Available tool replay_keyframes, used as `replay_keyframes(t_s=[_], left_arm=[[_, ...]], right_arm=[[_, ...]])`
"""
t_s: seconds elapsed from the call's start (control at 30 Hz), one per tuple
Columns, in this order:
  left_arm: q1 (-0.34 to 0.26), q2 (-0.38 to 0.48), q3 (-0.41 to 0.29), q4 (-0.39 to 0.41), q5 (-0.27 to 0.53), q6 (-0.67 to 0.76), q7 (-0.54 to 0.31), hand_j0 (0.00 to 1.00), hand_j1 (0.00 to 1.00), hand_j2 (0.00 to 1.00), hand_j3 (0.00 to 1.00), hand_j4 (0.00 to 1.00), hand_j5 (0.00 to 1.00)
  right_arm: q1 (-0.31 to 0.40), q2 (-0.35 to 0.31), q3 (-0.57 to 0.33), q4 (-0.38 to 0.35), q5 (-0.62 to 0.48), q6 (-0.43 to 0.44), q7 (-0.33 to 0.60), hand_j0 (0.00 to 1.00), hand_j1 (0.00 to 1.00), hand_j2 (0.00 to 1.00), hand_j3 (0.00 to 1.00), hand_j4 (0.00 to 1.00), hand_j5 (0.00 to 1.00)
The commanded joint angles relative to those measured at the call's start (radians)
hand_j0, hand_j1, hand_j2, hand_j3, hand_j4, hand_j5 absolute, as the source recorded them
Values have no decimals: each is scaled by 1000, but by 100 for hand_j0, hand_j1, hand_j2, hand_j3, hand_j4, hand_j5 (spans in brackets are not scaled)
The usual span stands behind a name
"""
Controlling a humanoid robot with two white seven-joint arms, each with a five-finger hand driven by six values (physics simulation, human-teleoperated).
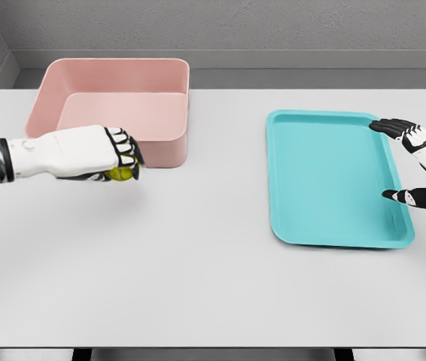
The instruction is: Put the tennis from the blue tray into the pink basket with both arms
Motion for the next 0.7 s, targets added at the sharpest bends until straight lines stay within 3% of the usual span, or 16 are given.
replay_keyframes(t_s=[0.0, 0.4, 0.67], left_arm=[[-2, 4, 1, 6, 10, 2, 0, 46, 46, 46, 46, 46, 46], [-61, -12, 1, 84, 10, 2, 0, 46, 46, 46, 46, 46, 46], [-110, -76, -1, 163, 4, 2, -1, 46, 46, 46, 46, 46, 46]], right_arm=[[0, -1, 0, 0, -8, 2, 0, 100, 100, 100, 100, 100, 100], [0, -1, 0, 0, -8, 2, 0, 100, 100, 100, 100, 100, 100], [0, -1, 0, 0, -8, 2, 0, 100, 100, 100, 100, 100, 100]])
